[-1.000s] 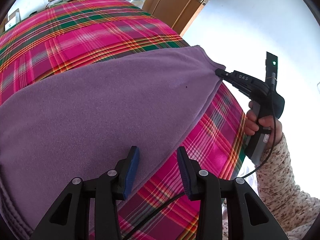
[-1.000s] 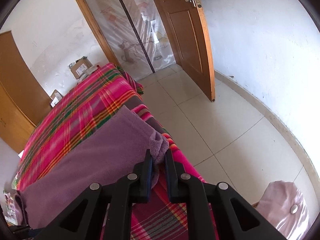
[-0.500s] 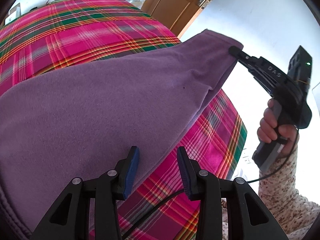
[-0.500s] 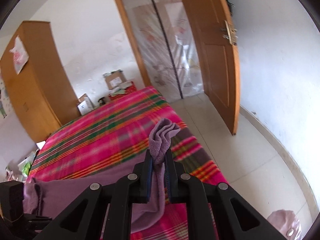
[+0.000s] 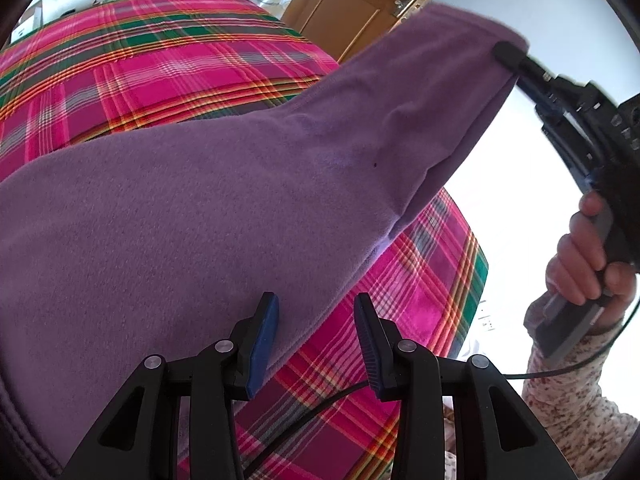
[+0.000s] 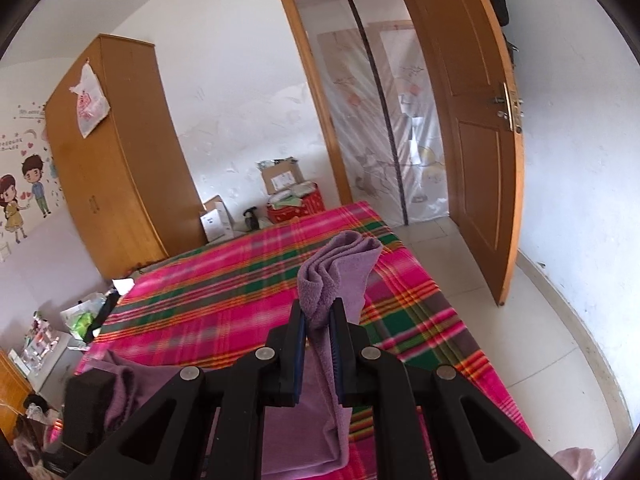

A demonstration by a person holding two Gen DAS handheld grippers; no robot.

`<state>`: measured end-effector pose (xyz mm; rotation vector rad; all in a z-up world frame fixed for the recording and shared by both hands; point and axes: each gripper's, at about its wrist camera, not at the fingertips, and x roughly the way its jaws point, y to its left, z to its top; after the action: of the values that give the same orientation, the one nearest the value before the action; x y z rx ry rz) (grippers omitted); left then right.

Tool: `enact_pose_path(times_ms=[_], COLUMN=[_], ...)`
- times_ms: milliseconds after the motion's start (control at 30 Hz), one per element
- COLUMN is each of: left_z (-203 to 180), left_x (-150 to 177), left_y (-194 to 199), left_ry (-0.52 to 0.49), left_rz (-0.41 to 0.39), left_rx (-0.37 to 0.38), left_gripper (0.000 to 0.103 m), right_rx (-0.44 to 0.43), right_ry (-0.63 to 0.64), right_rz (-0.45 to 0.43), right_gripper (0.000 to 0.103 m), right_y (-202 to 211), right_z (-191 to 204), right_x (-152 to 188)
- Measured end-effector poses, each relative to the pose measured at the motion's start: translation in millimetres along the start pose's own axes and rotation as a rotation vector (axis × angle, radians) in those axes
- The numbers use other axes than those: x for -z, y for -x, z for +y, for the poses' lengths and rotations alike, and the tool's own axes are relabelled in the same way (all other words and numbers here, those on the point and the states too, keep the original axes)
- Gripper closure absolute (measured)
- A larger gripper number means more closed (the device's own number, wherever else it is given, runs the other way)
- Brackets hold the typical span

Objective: Fold clothes

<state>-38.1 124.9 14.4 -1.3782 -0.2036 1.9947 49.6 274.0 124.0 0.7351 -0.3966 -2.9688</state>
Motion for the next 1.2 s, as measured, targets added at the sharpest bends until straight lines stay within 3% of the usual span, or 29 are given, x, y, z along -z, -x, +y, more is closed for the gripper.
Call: enact_pose_path(times_ms=[367, 633, 833, 1200], left_z=[13.9, 28.0, 41.0, 64.7], left_x=[6.1, 14.6, 25.4, 47.4], left_y=[5.8, 49.6, 86.2, 119.2], left_ry=[0.048, 0.120, 0.157, 0.216], left_rz=[-0.015, -0.127, -0.215, -0.269], left_rx=[0.031, 0.055, 0.010, -0.049], left_gripper=[0.062, 0.062, 0.062, 0.062], right_rx=[-0.122, -0.193, -0.233, -0.276], right_ry=[0.054, 0.106, 0.135, 0.174], right_rz=[0.012, 0.054, 0.107, 0.223], right_gripper=[0.091, 0.091, 0.091, 0.091], right_y=[2.8, -5.4, -17.7, -48.7], right_z=[39.3, 73.0, 94.6, 129.1], right_x=[1.7, 17.1, 37.9, 79.4])
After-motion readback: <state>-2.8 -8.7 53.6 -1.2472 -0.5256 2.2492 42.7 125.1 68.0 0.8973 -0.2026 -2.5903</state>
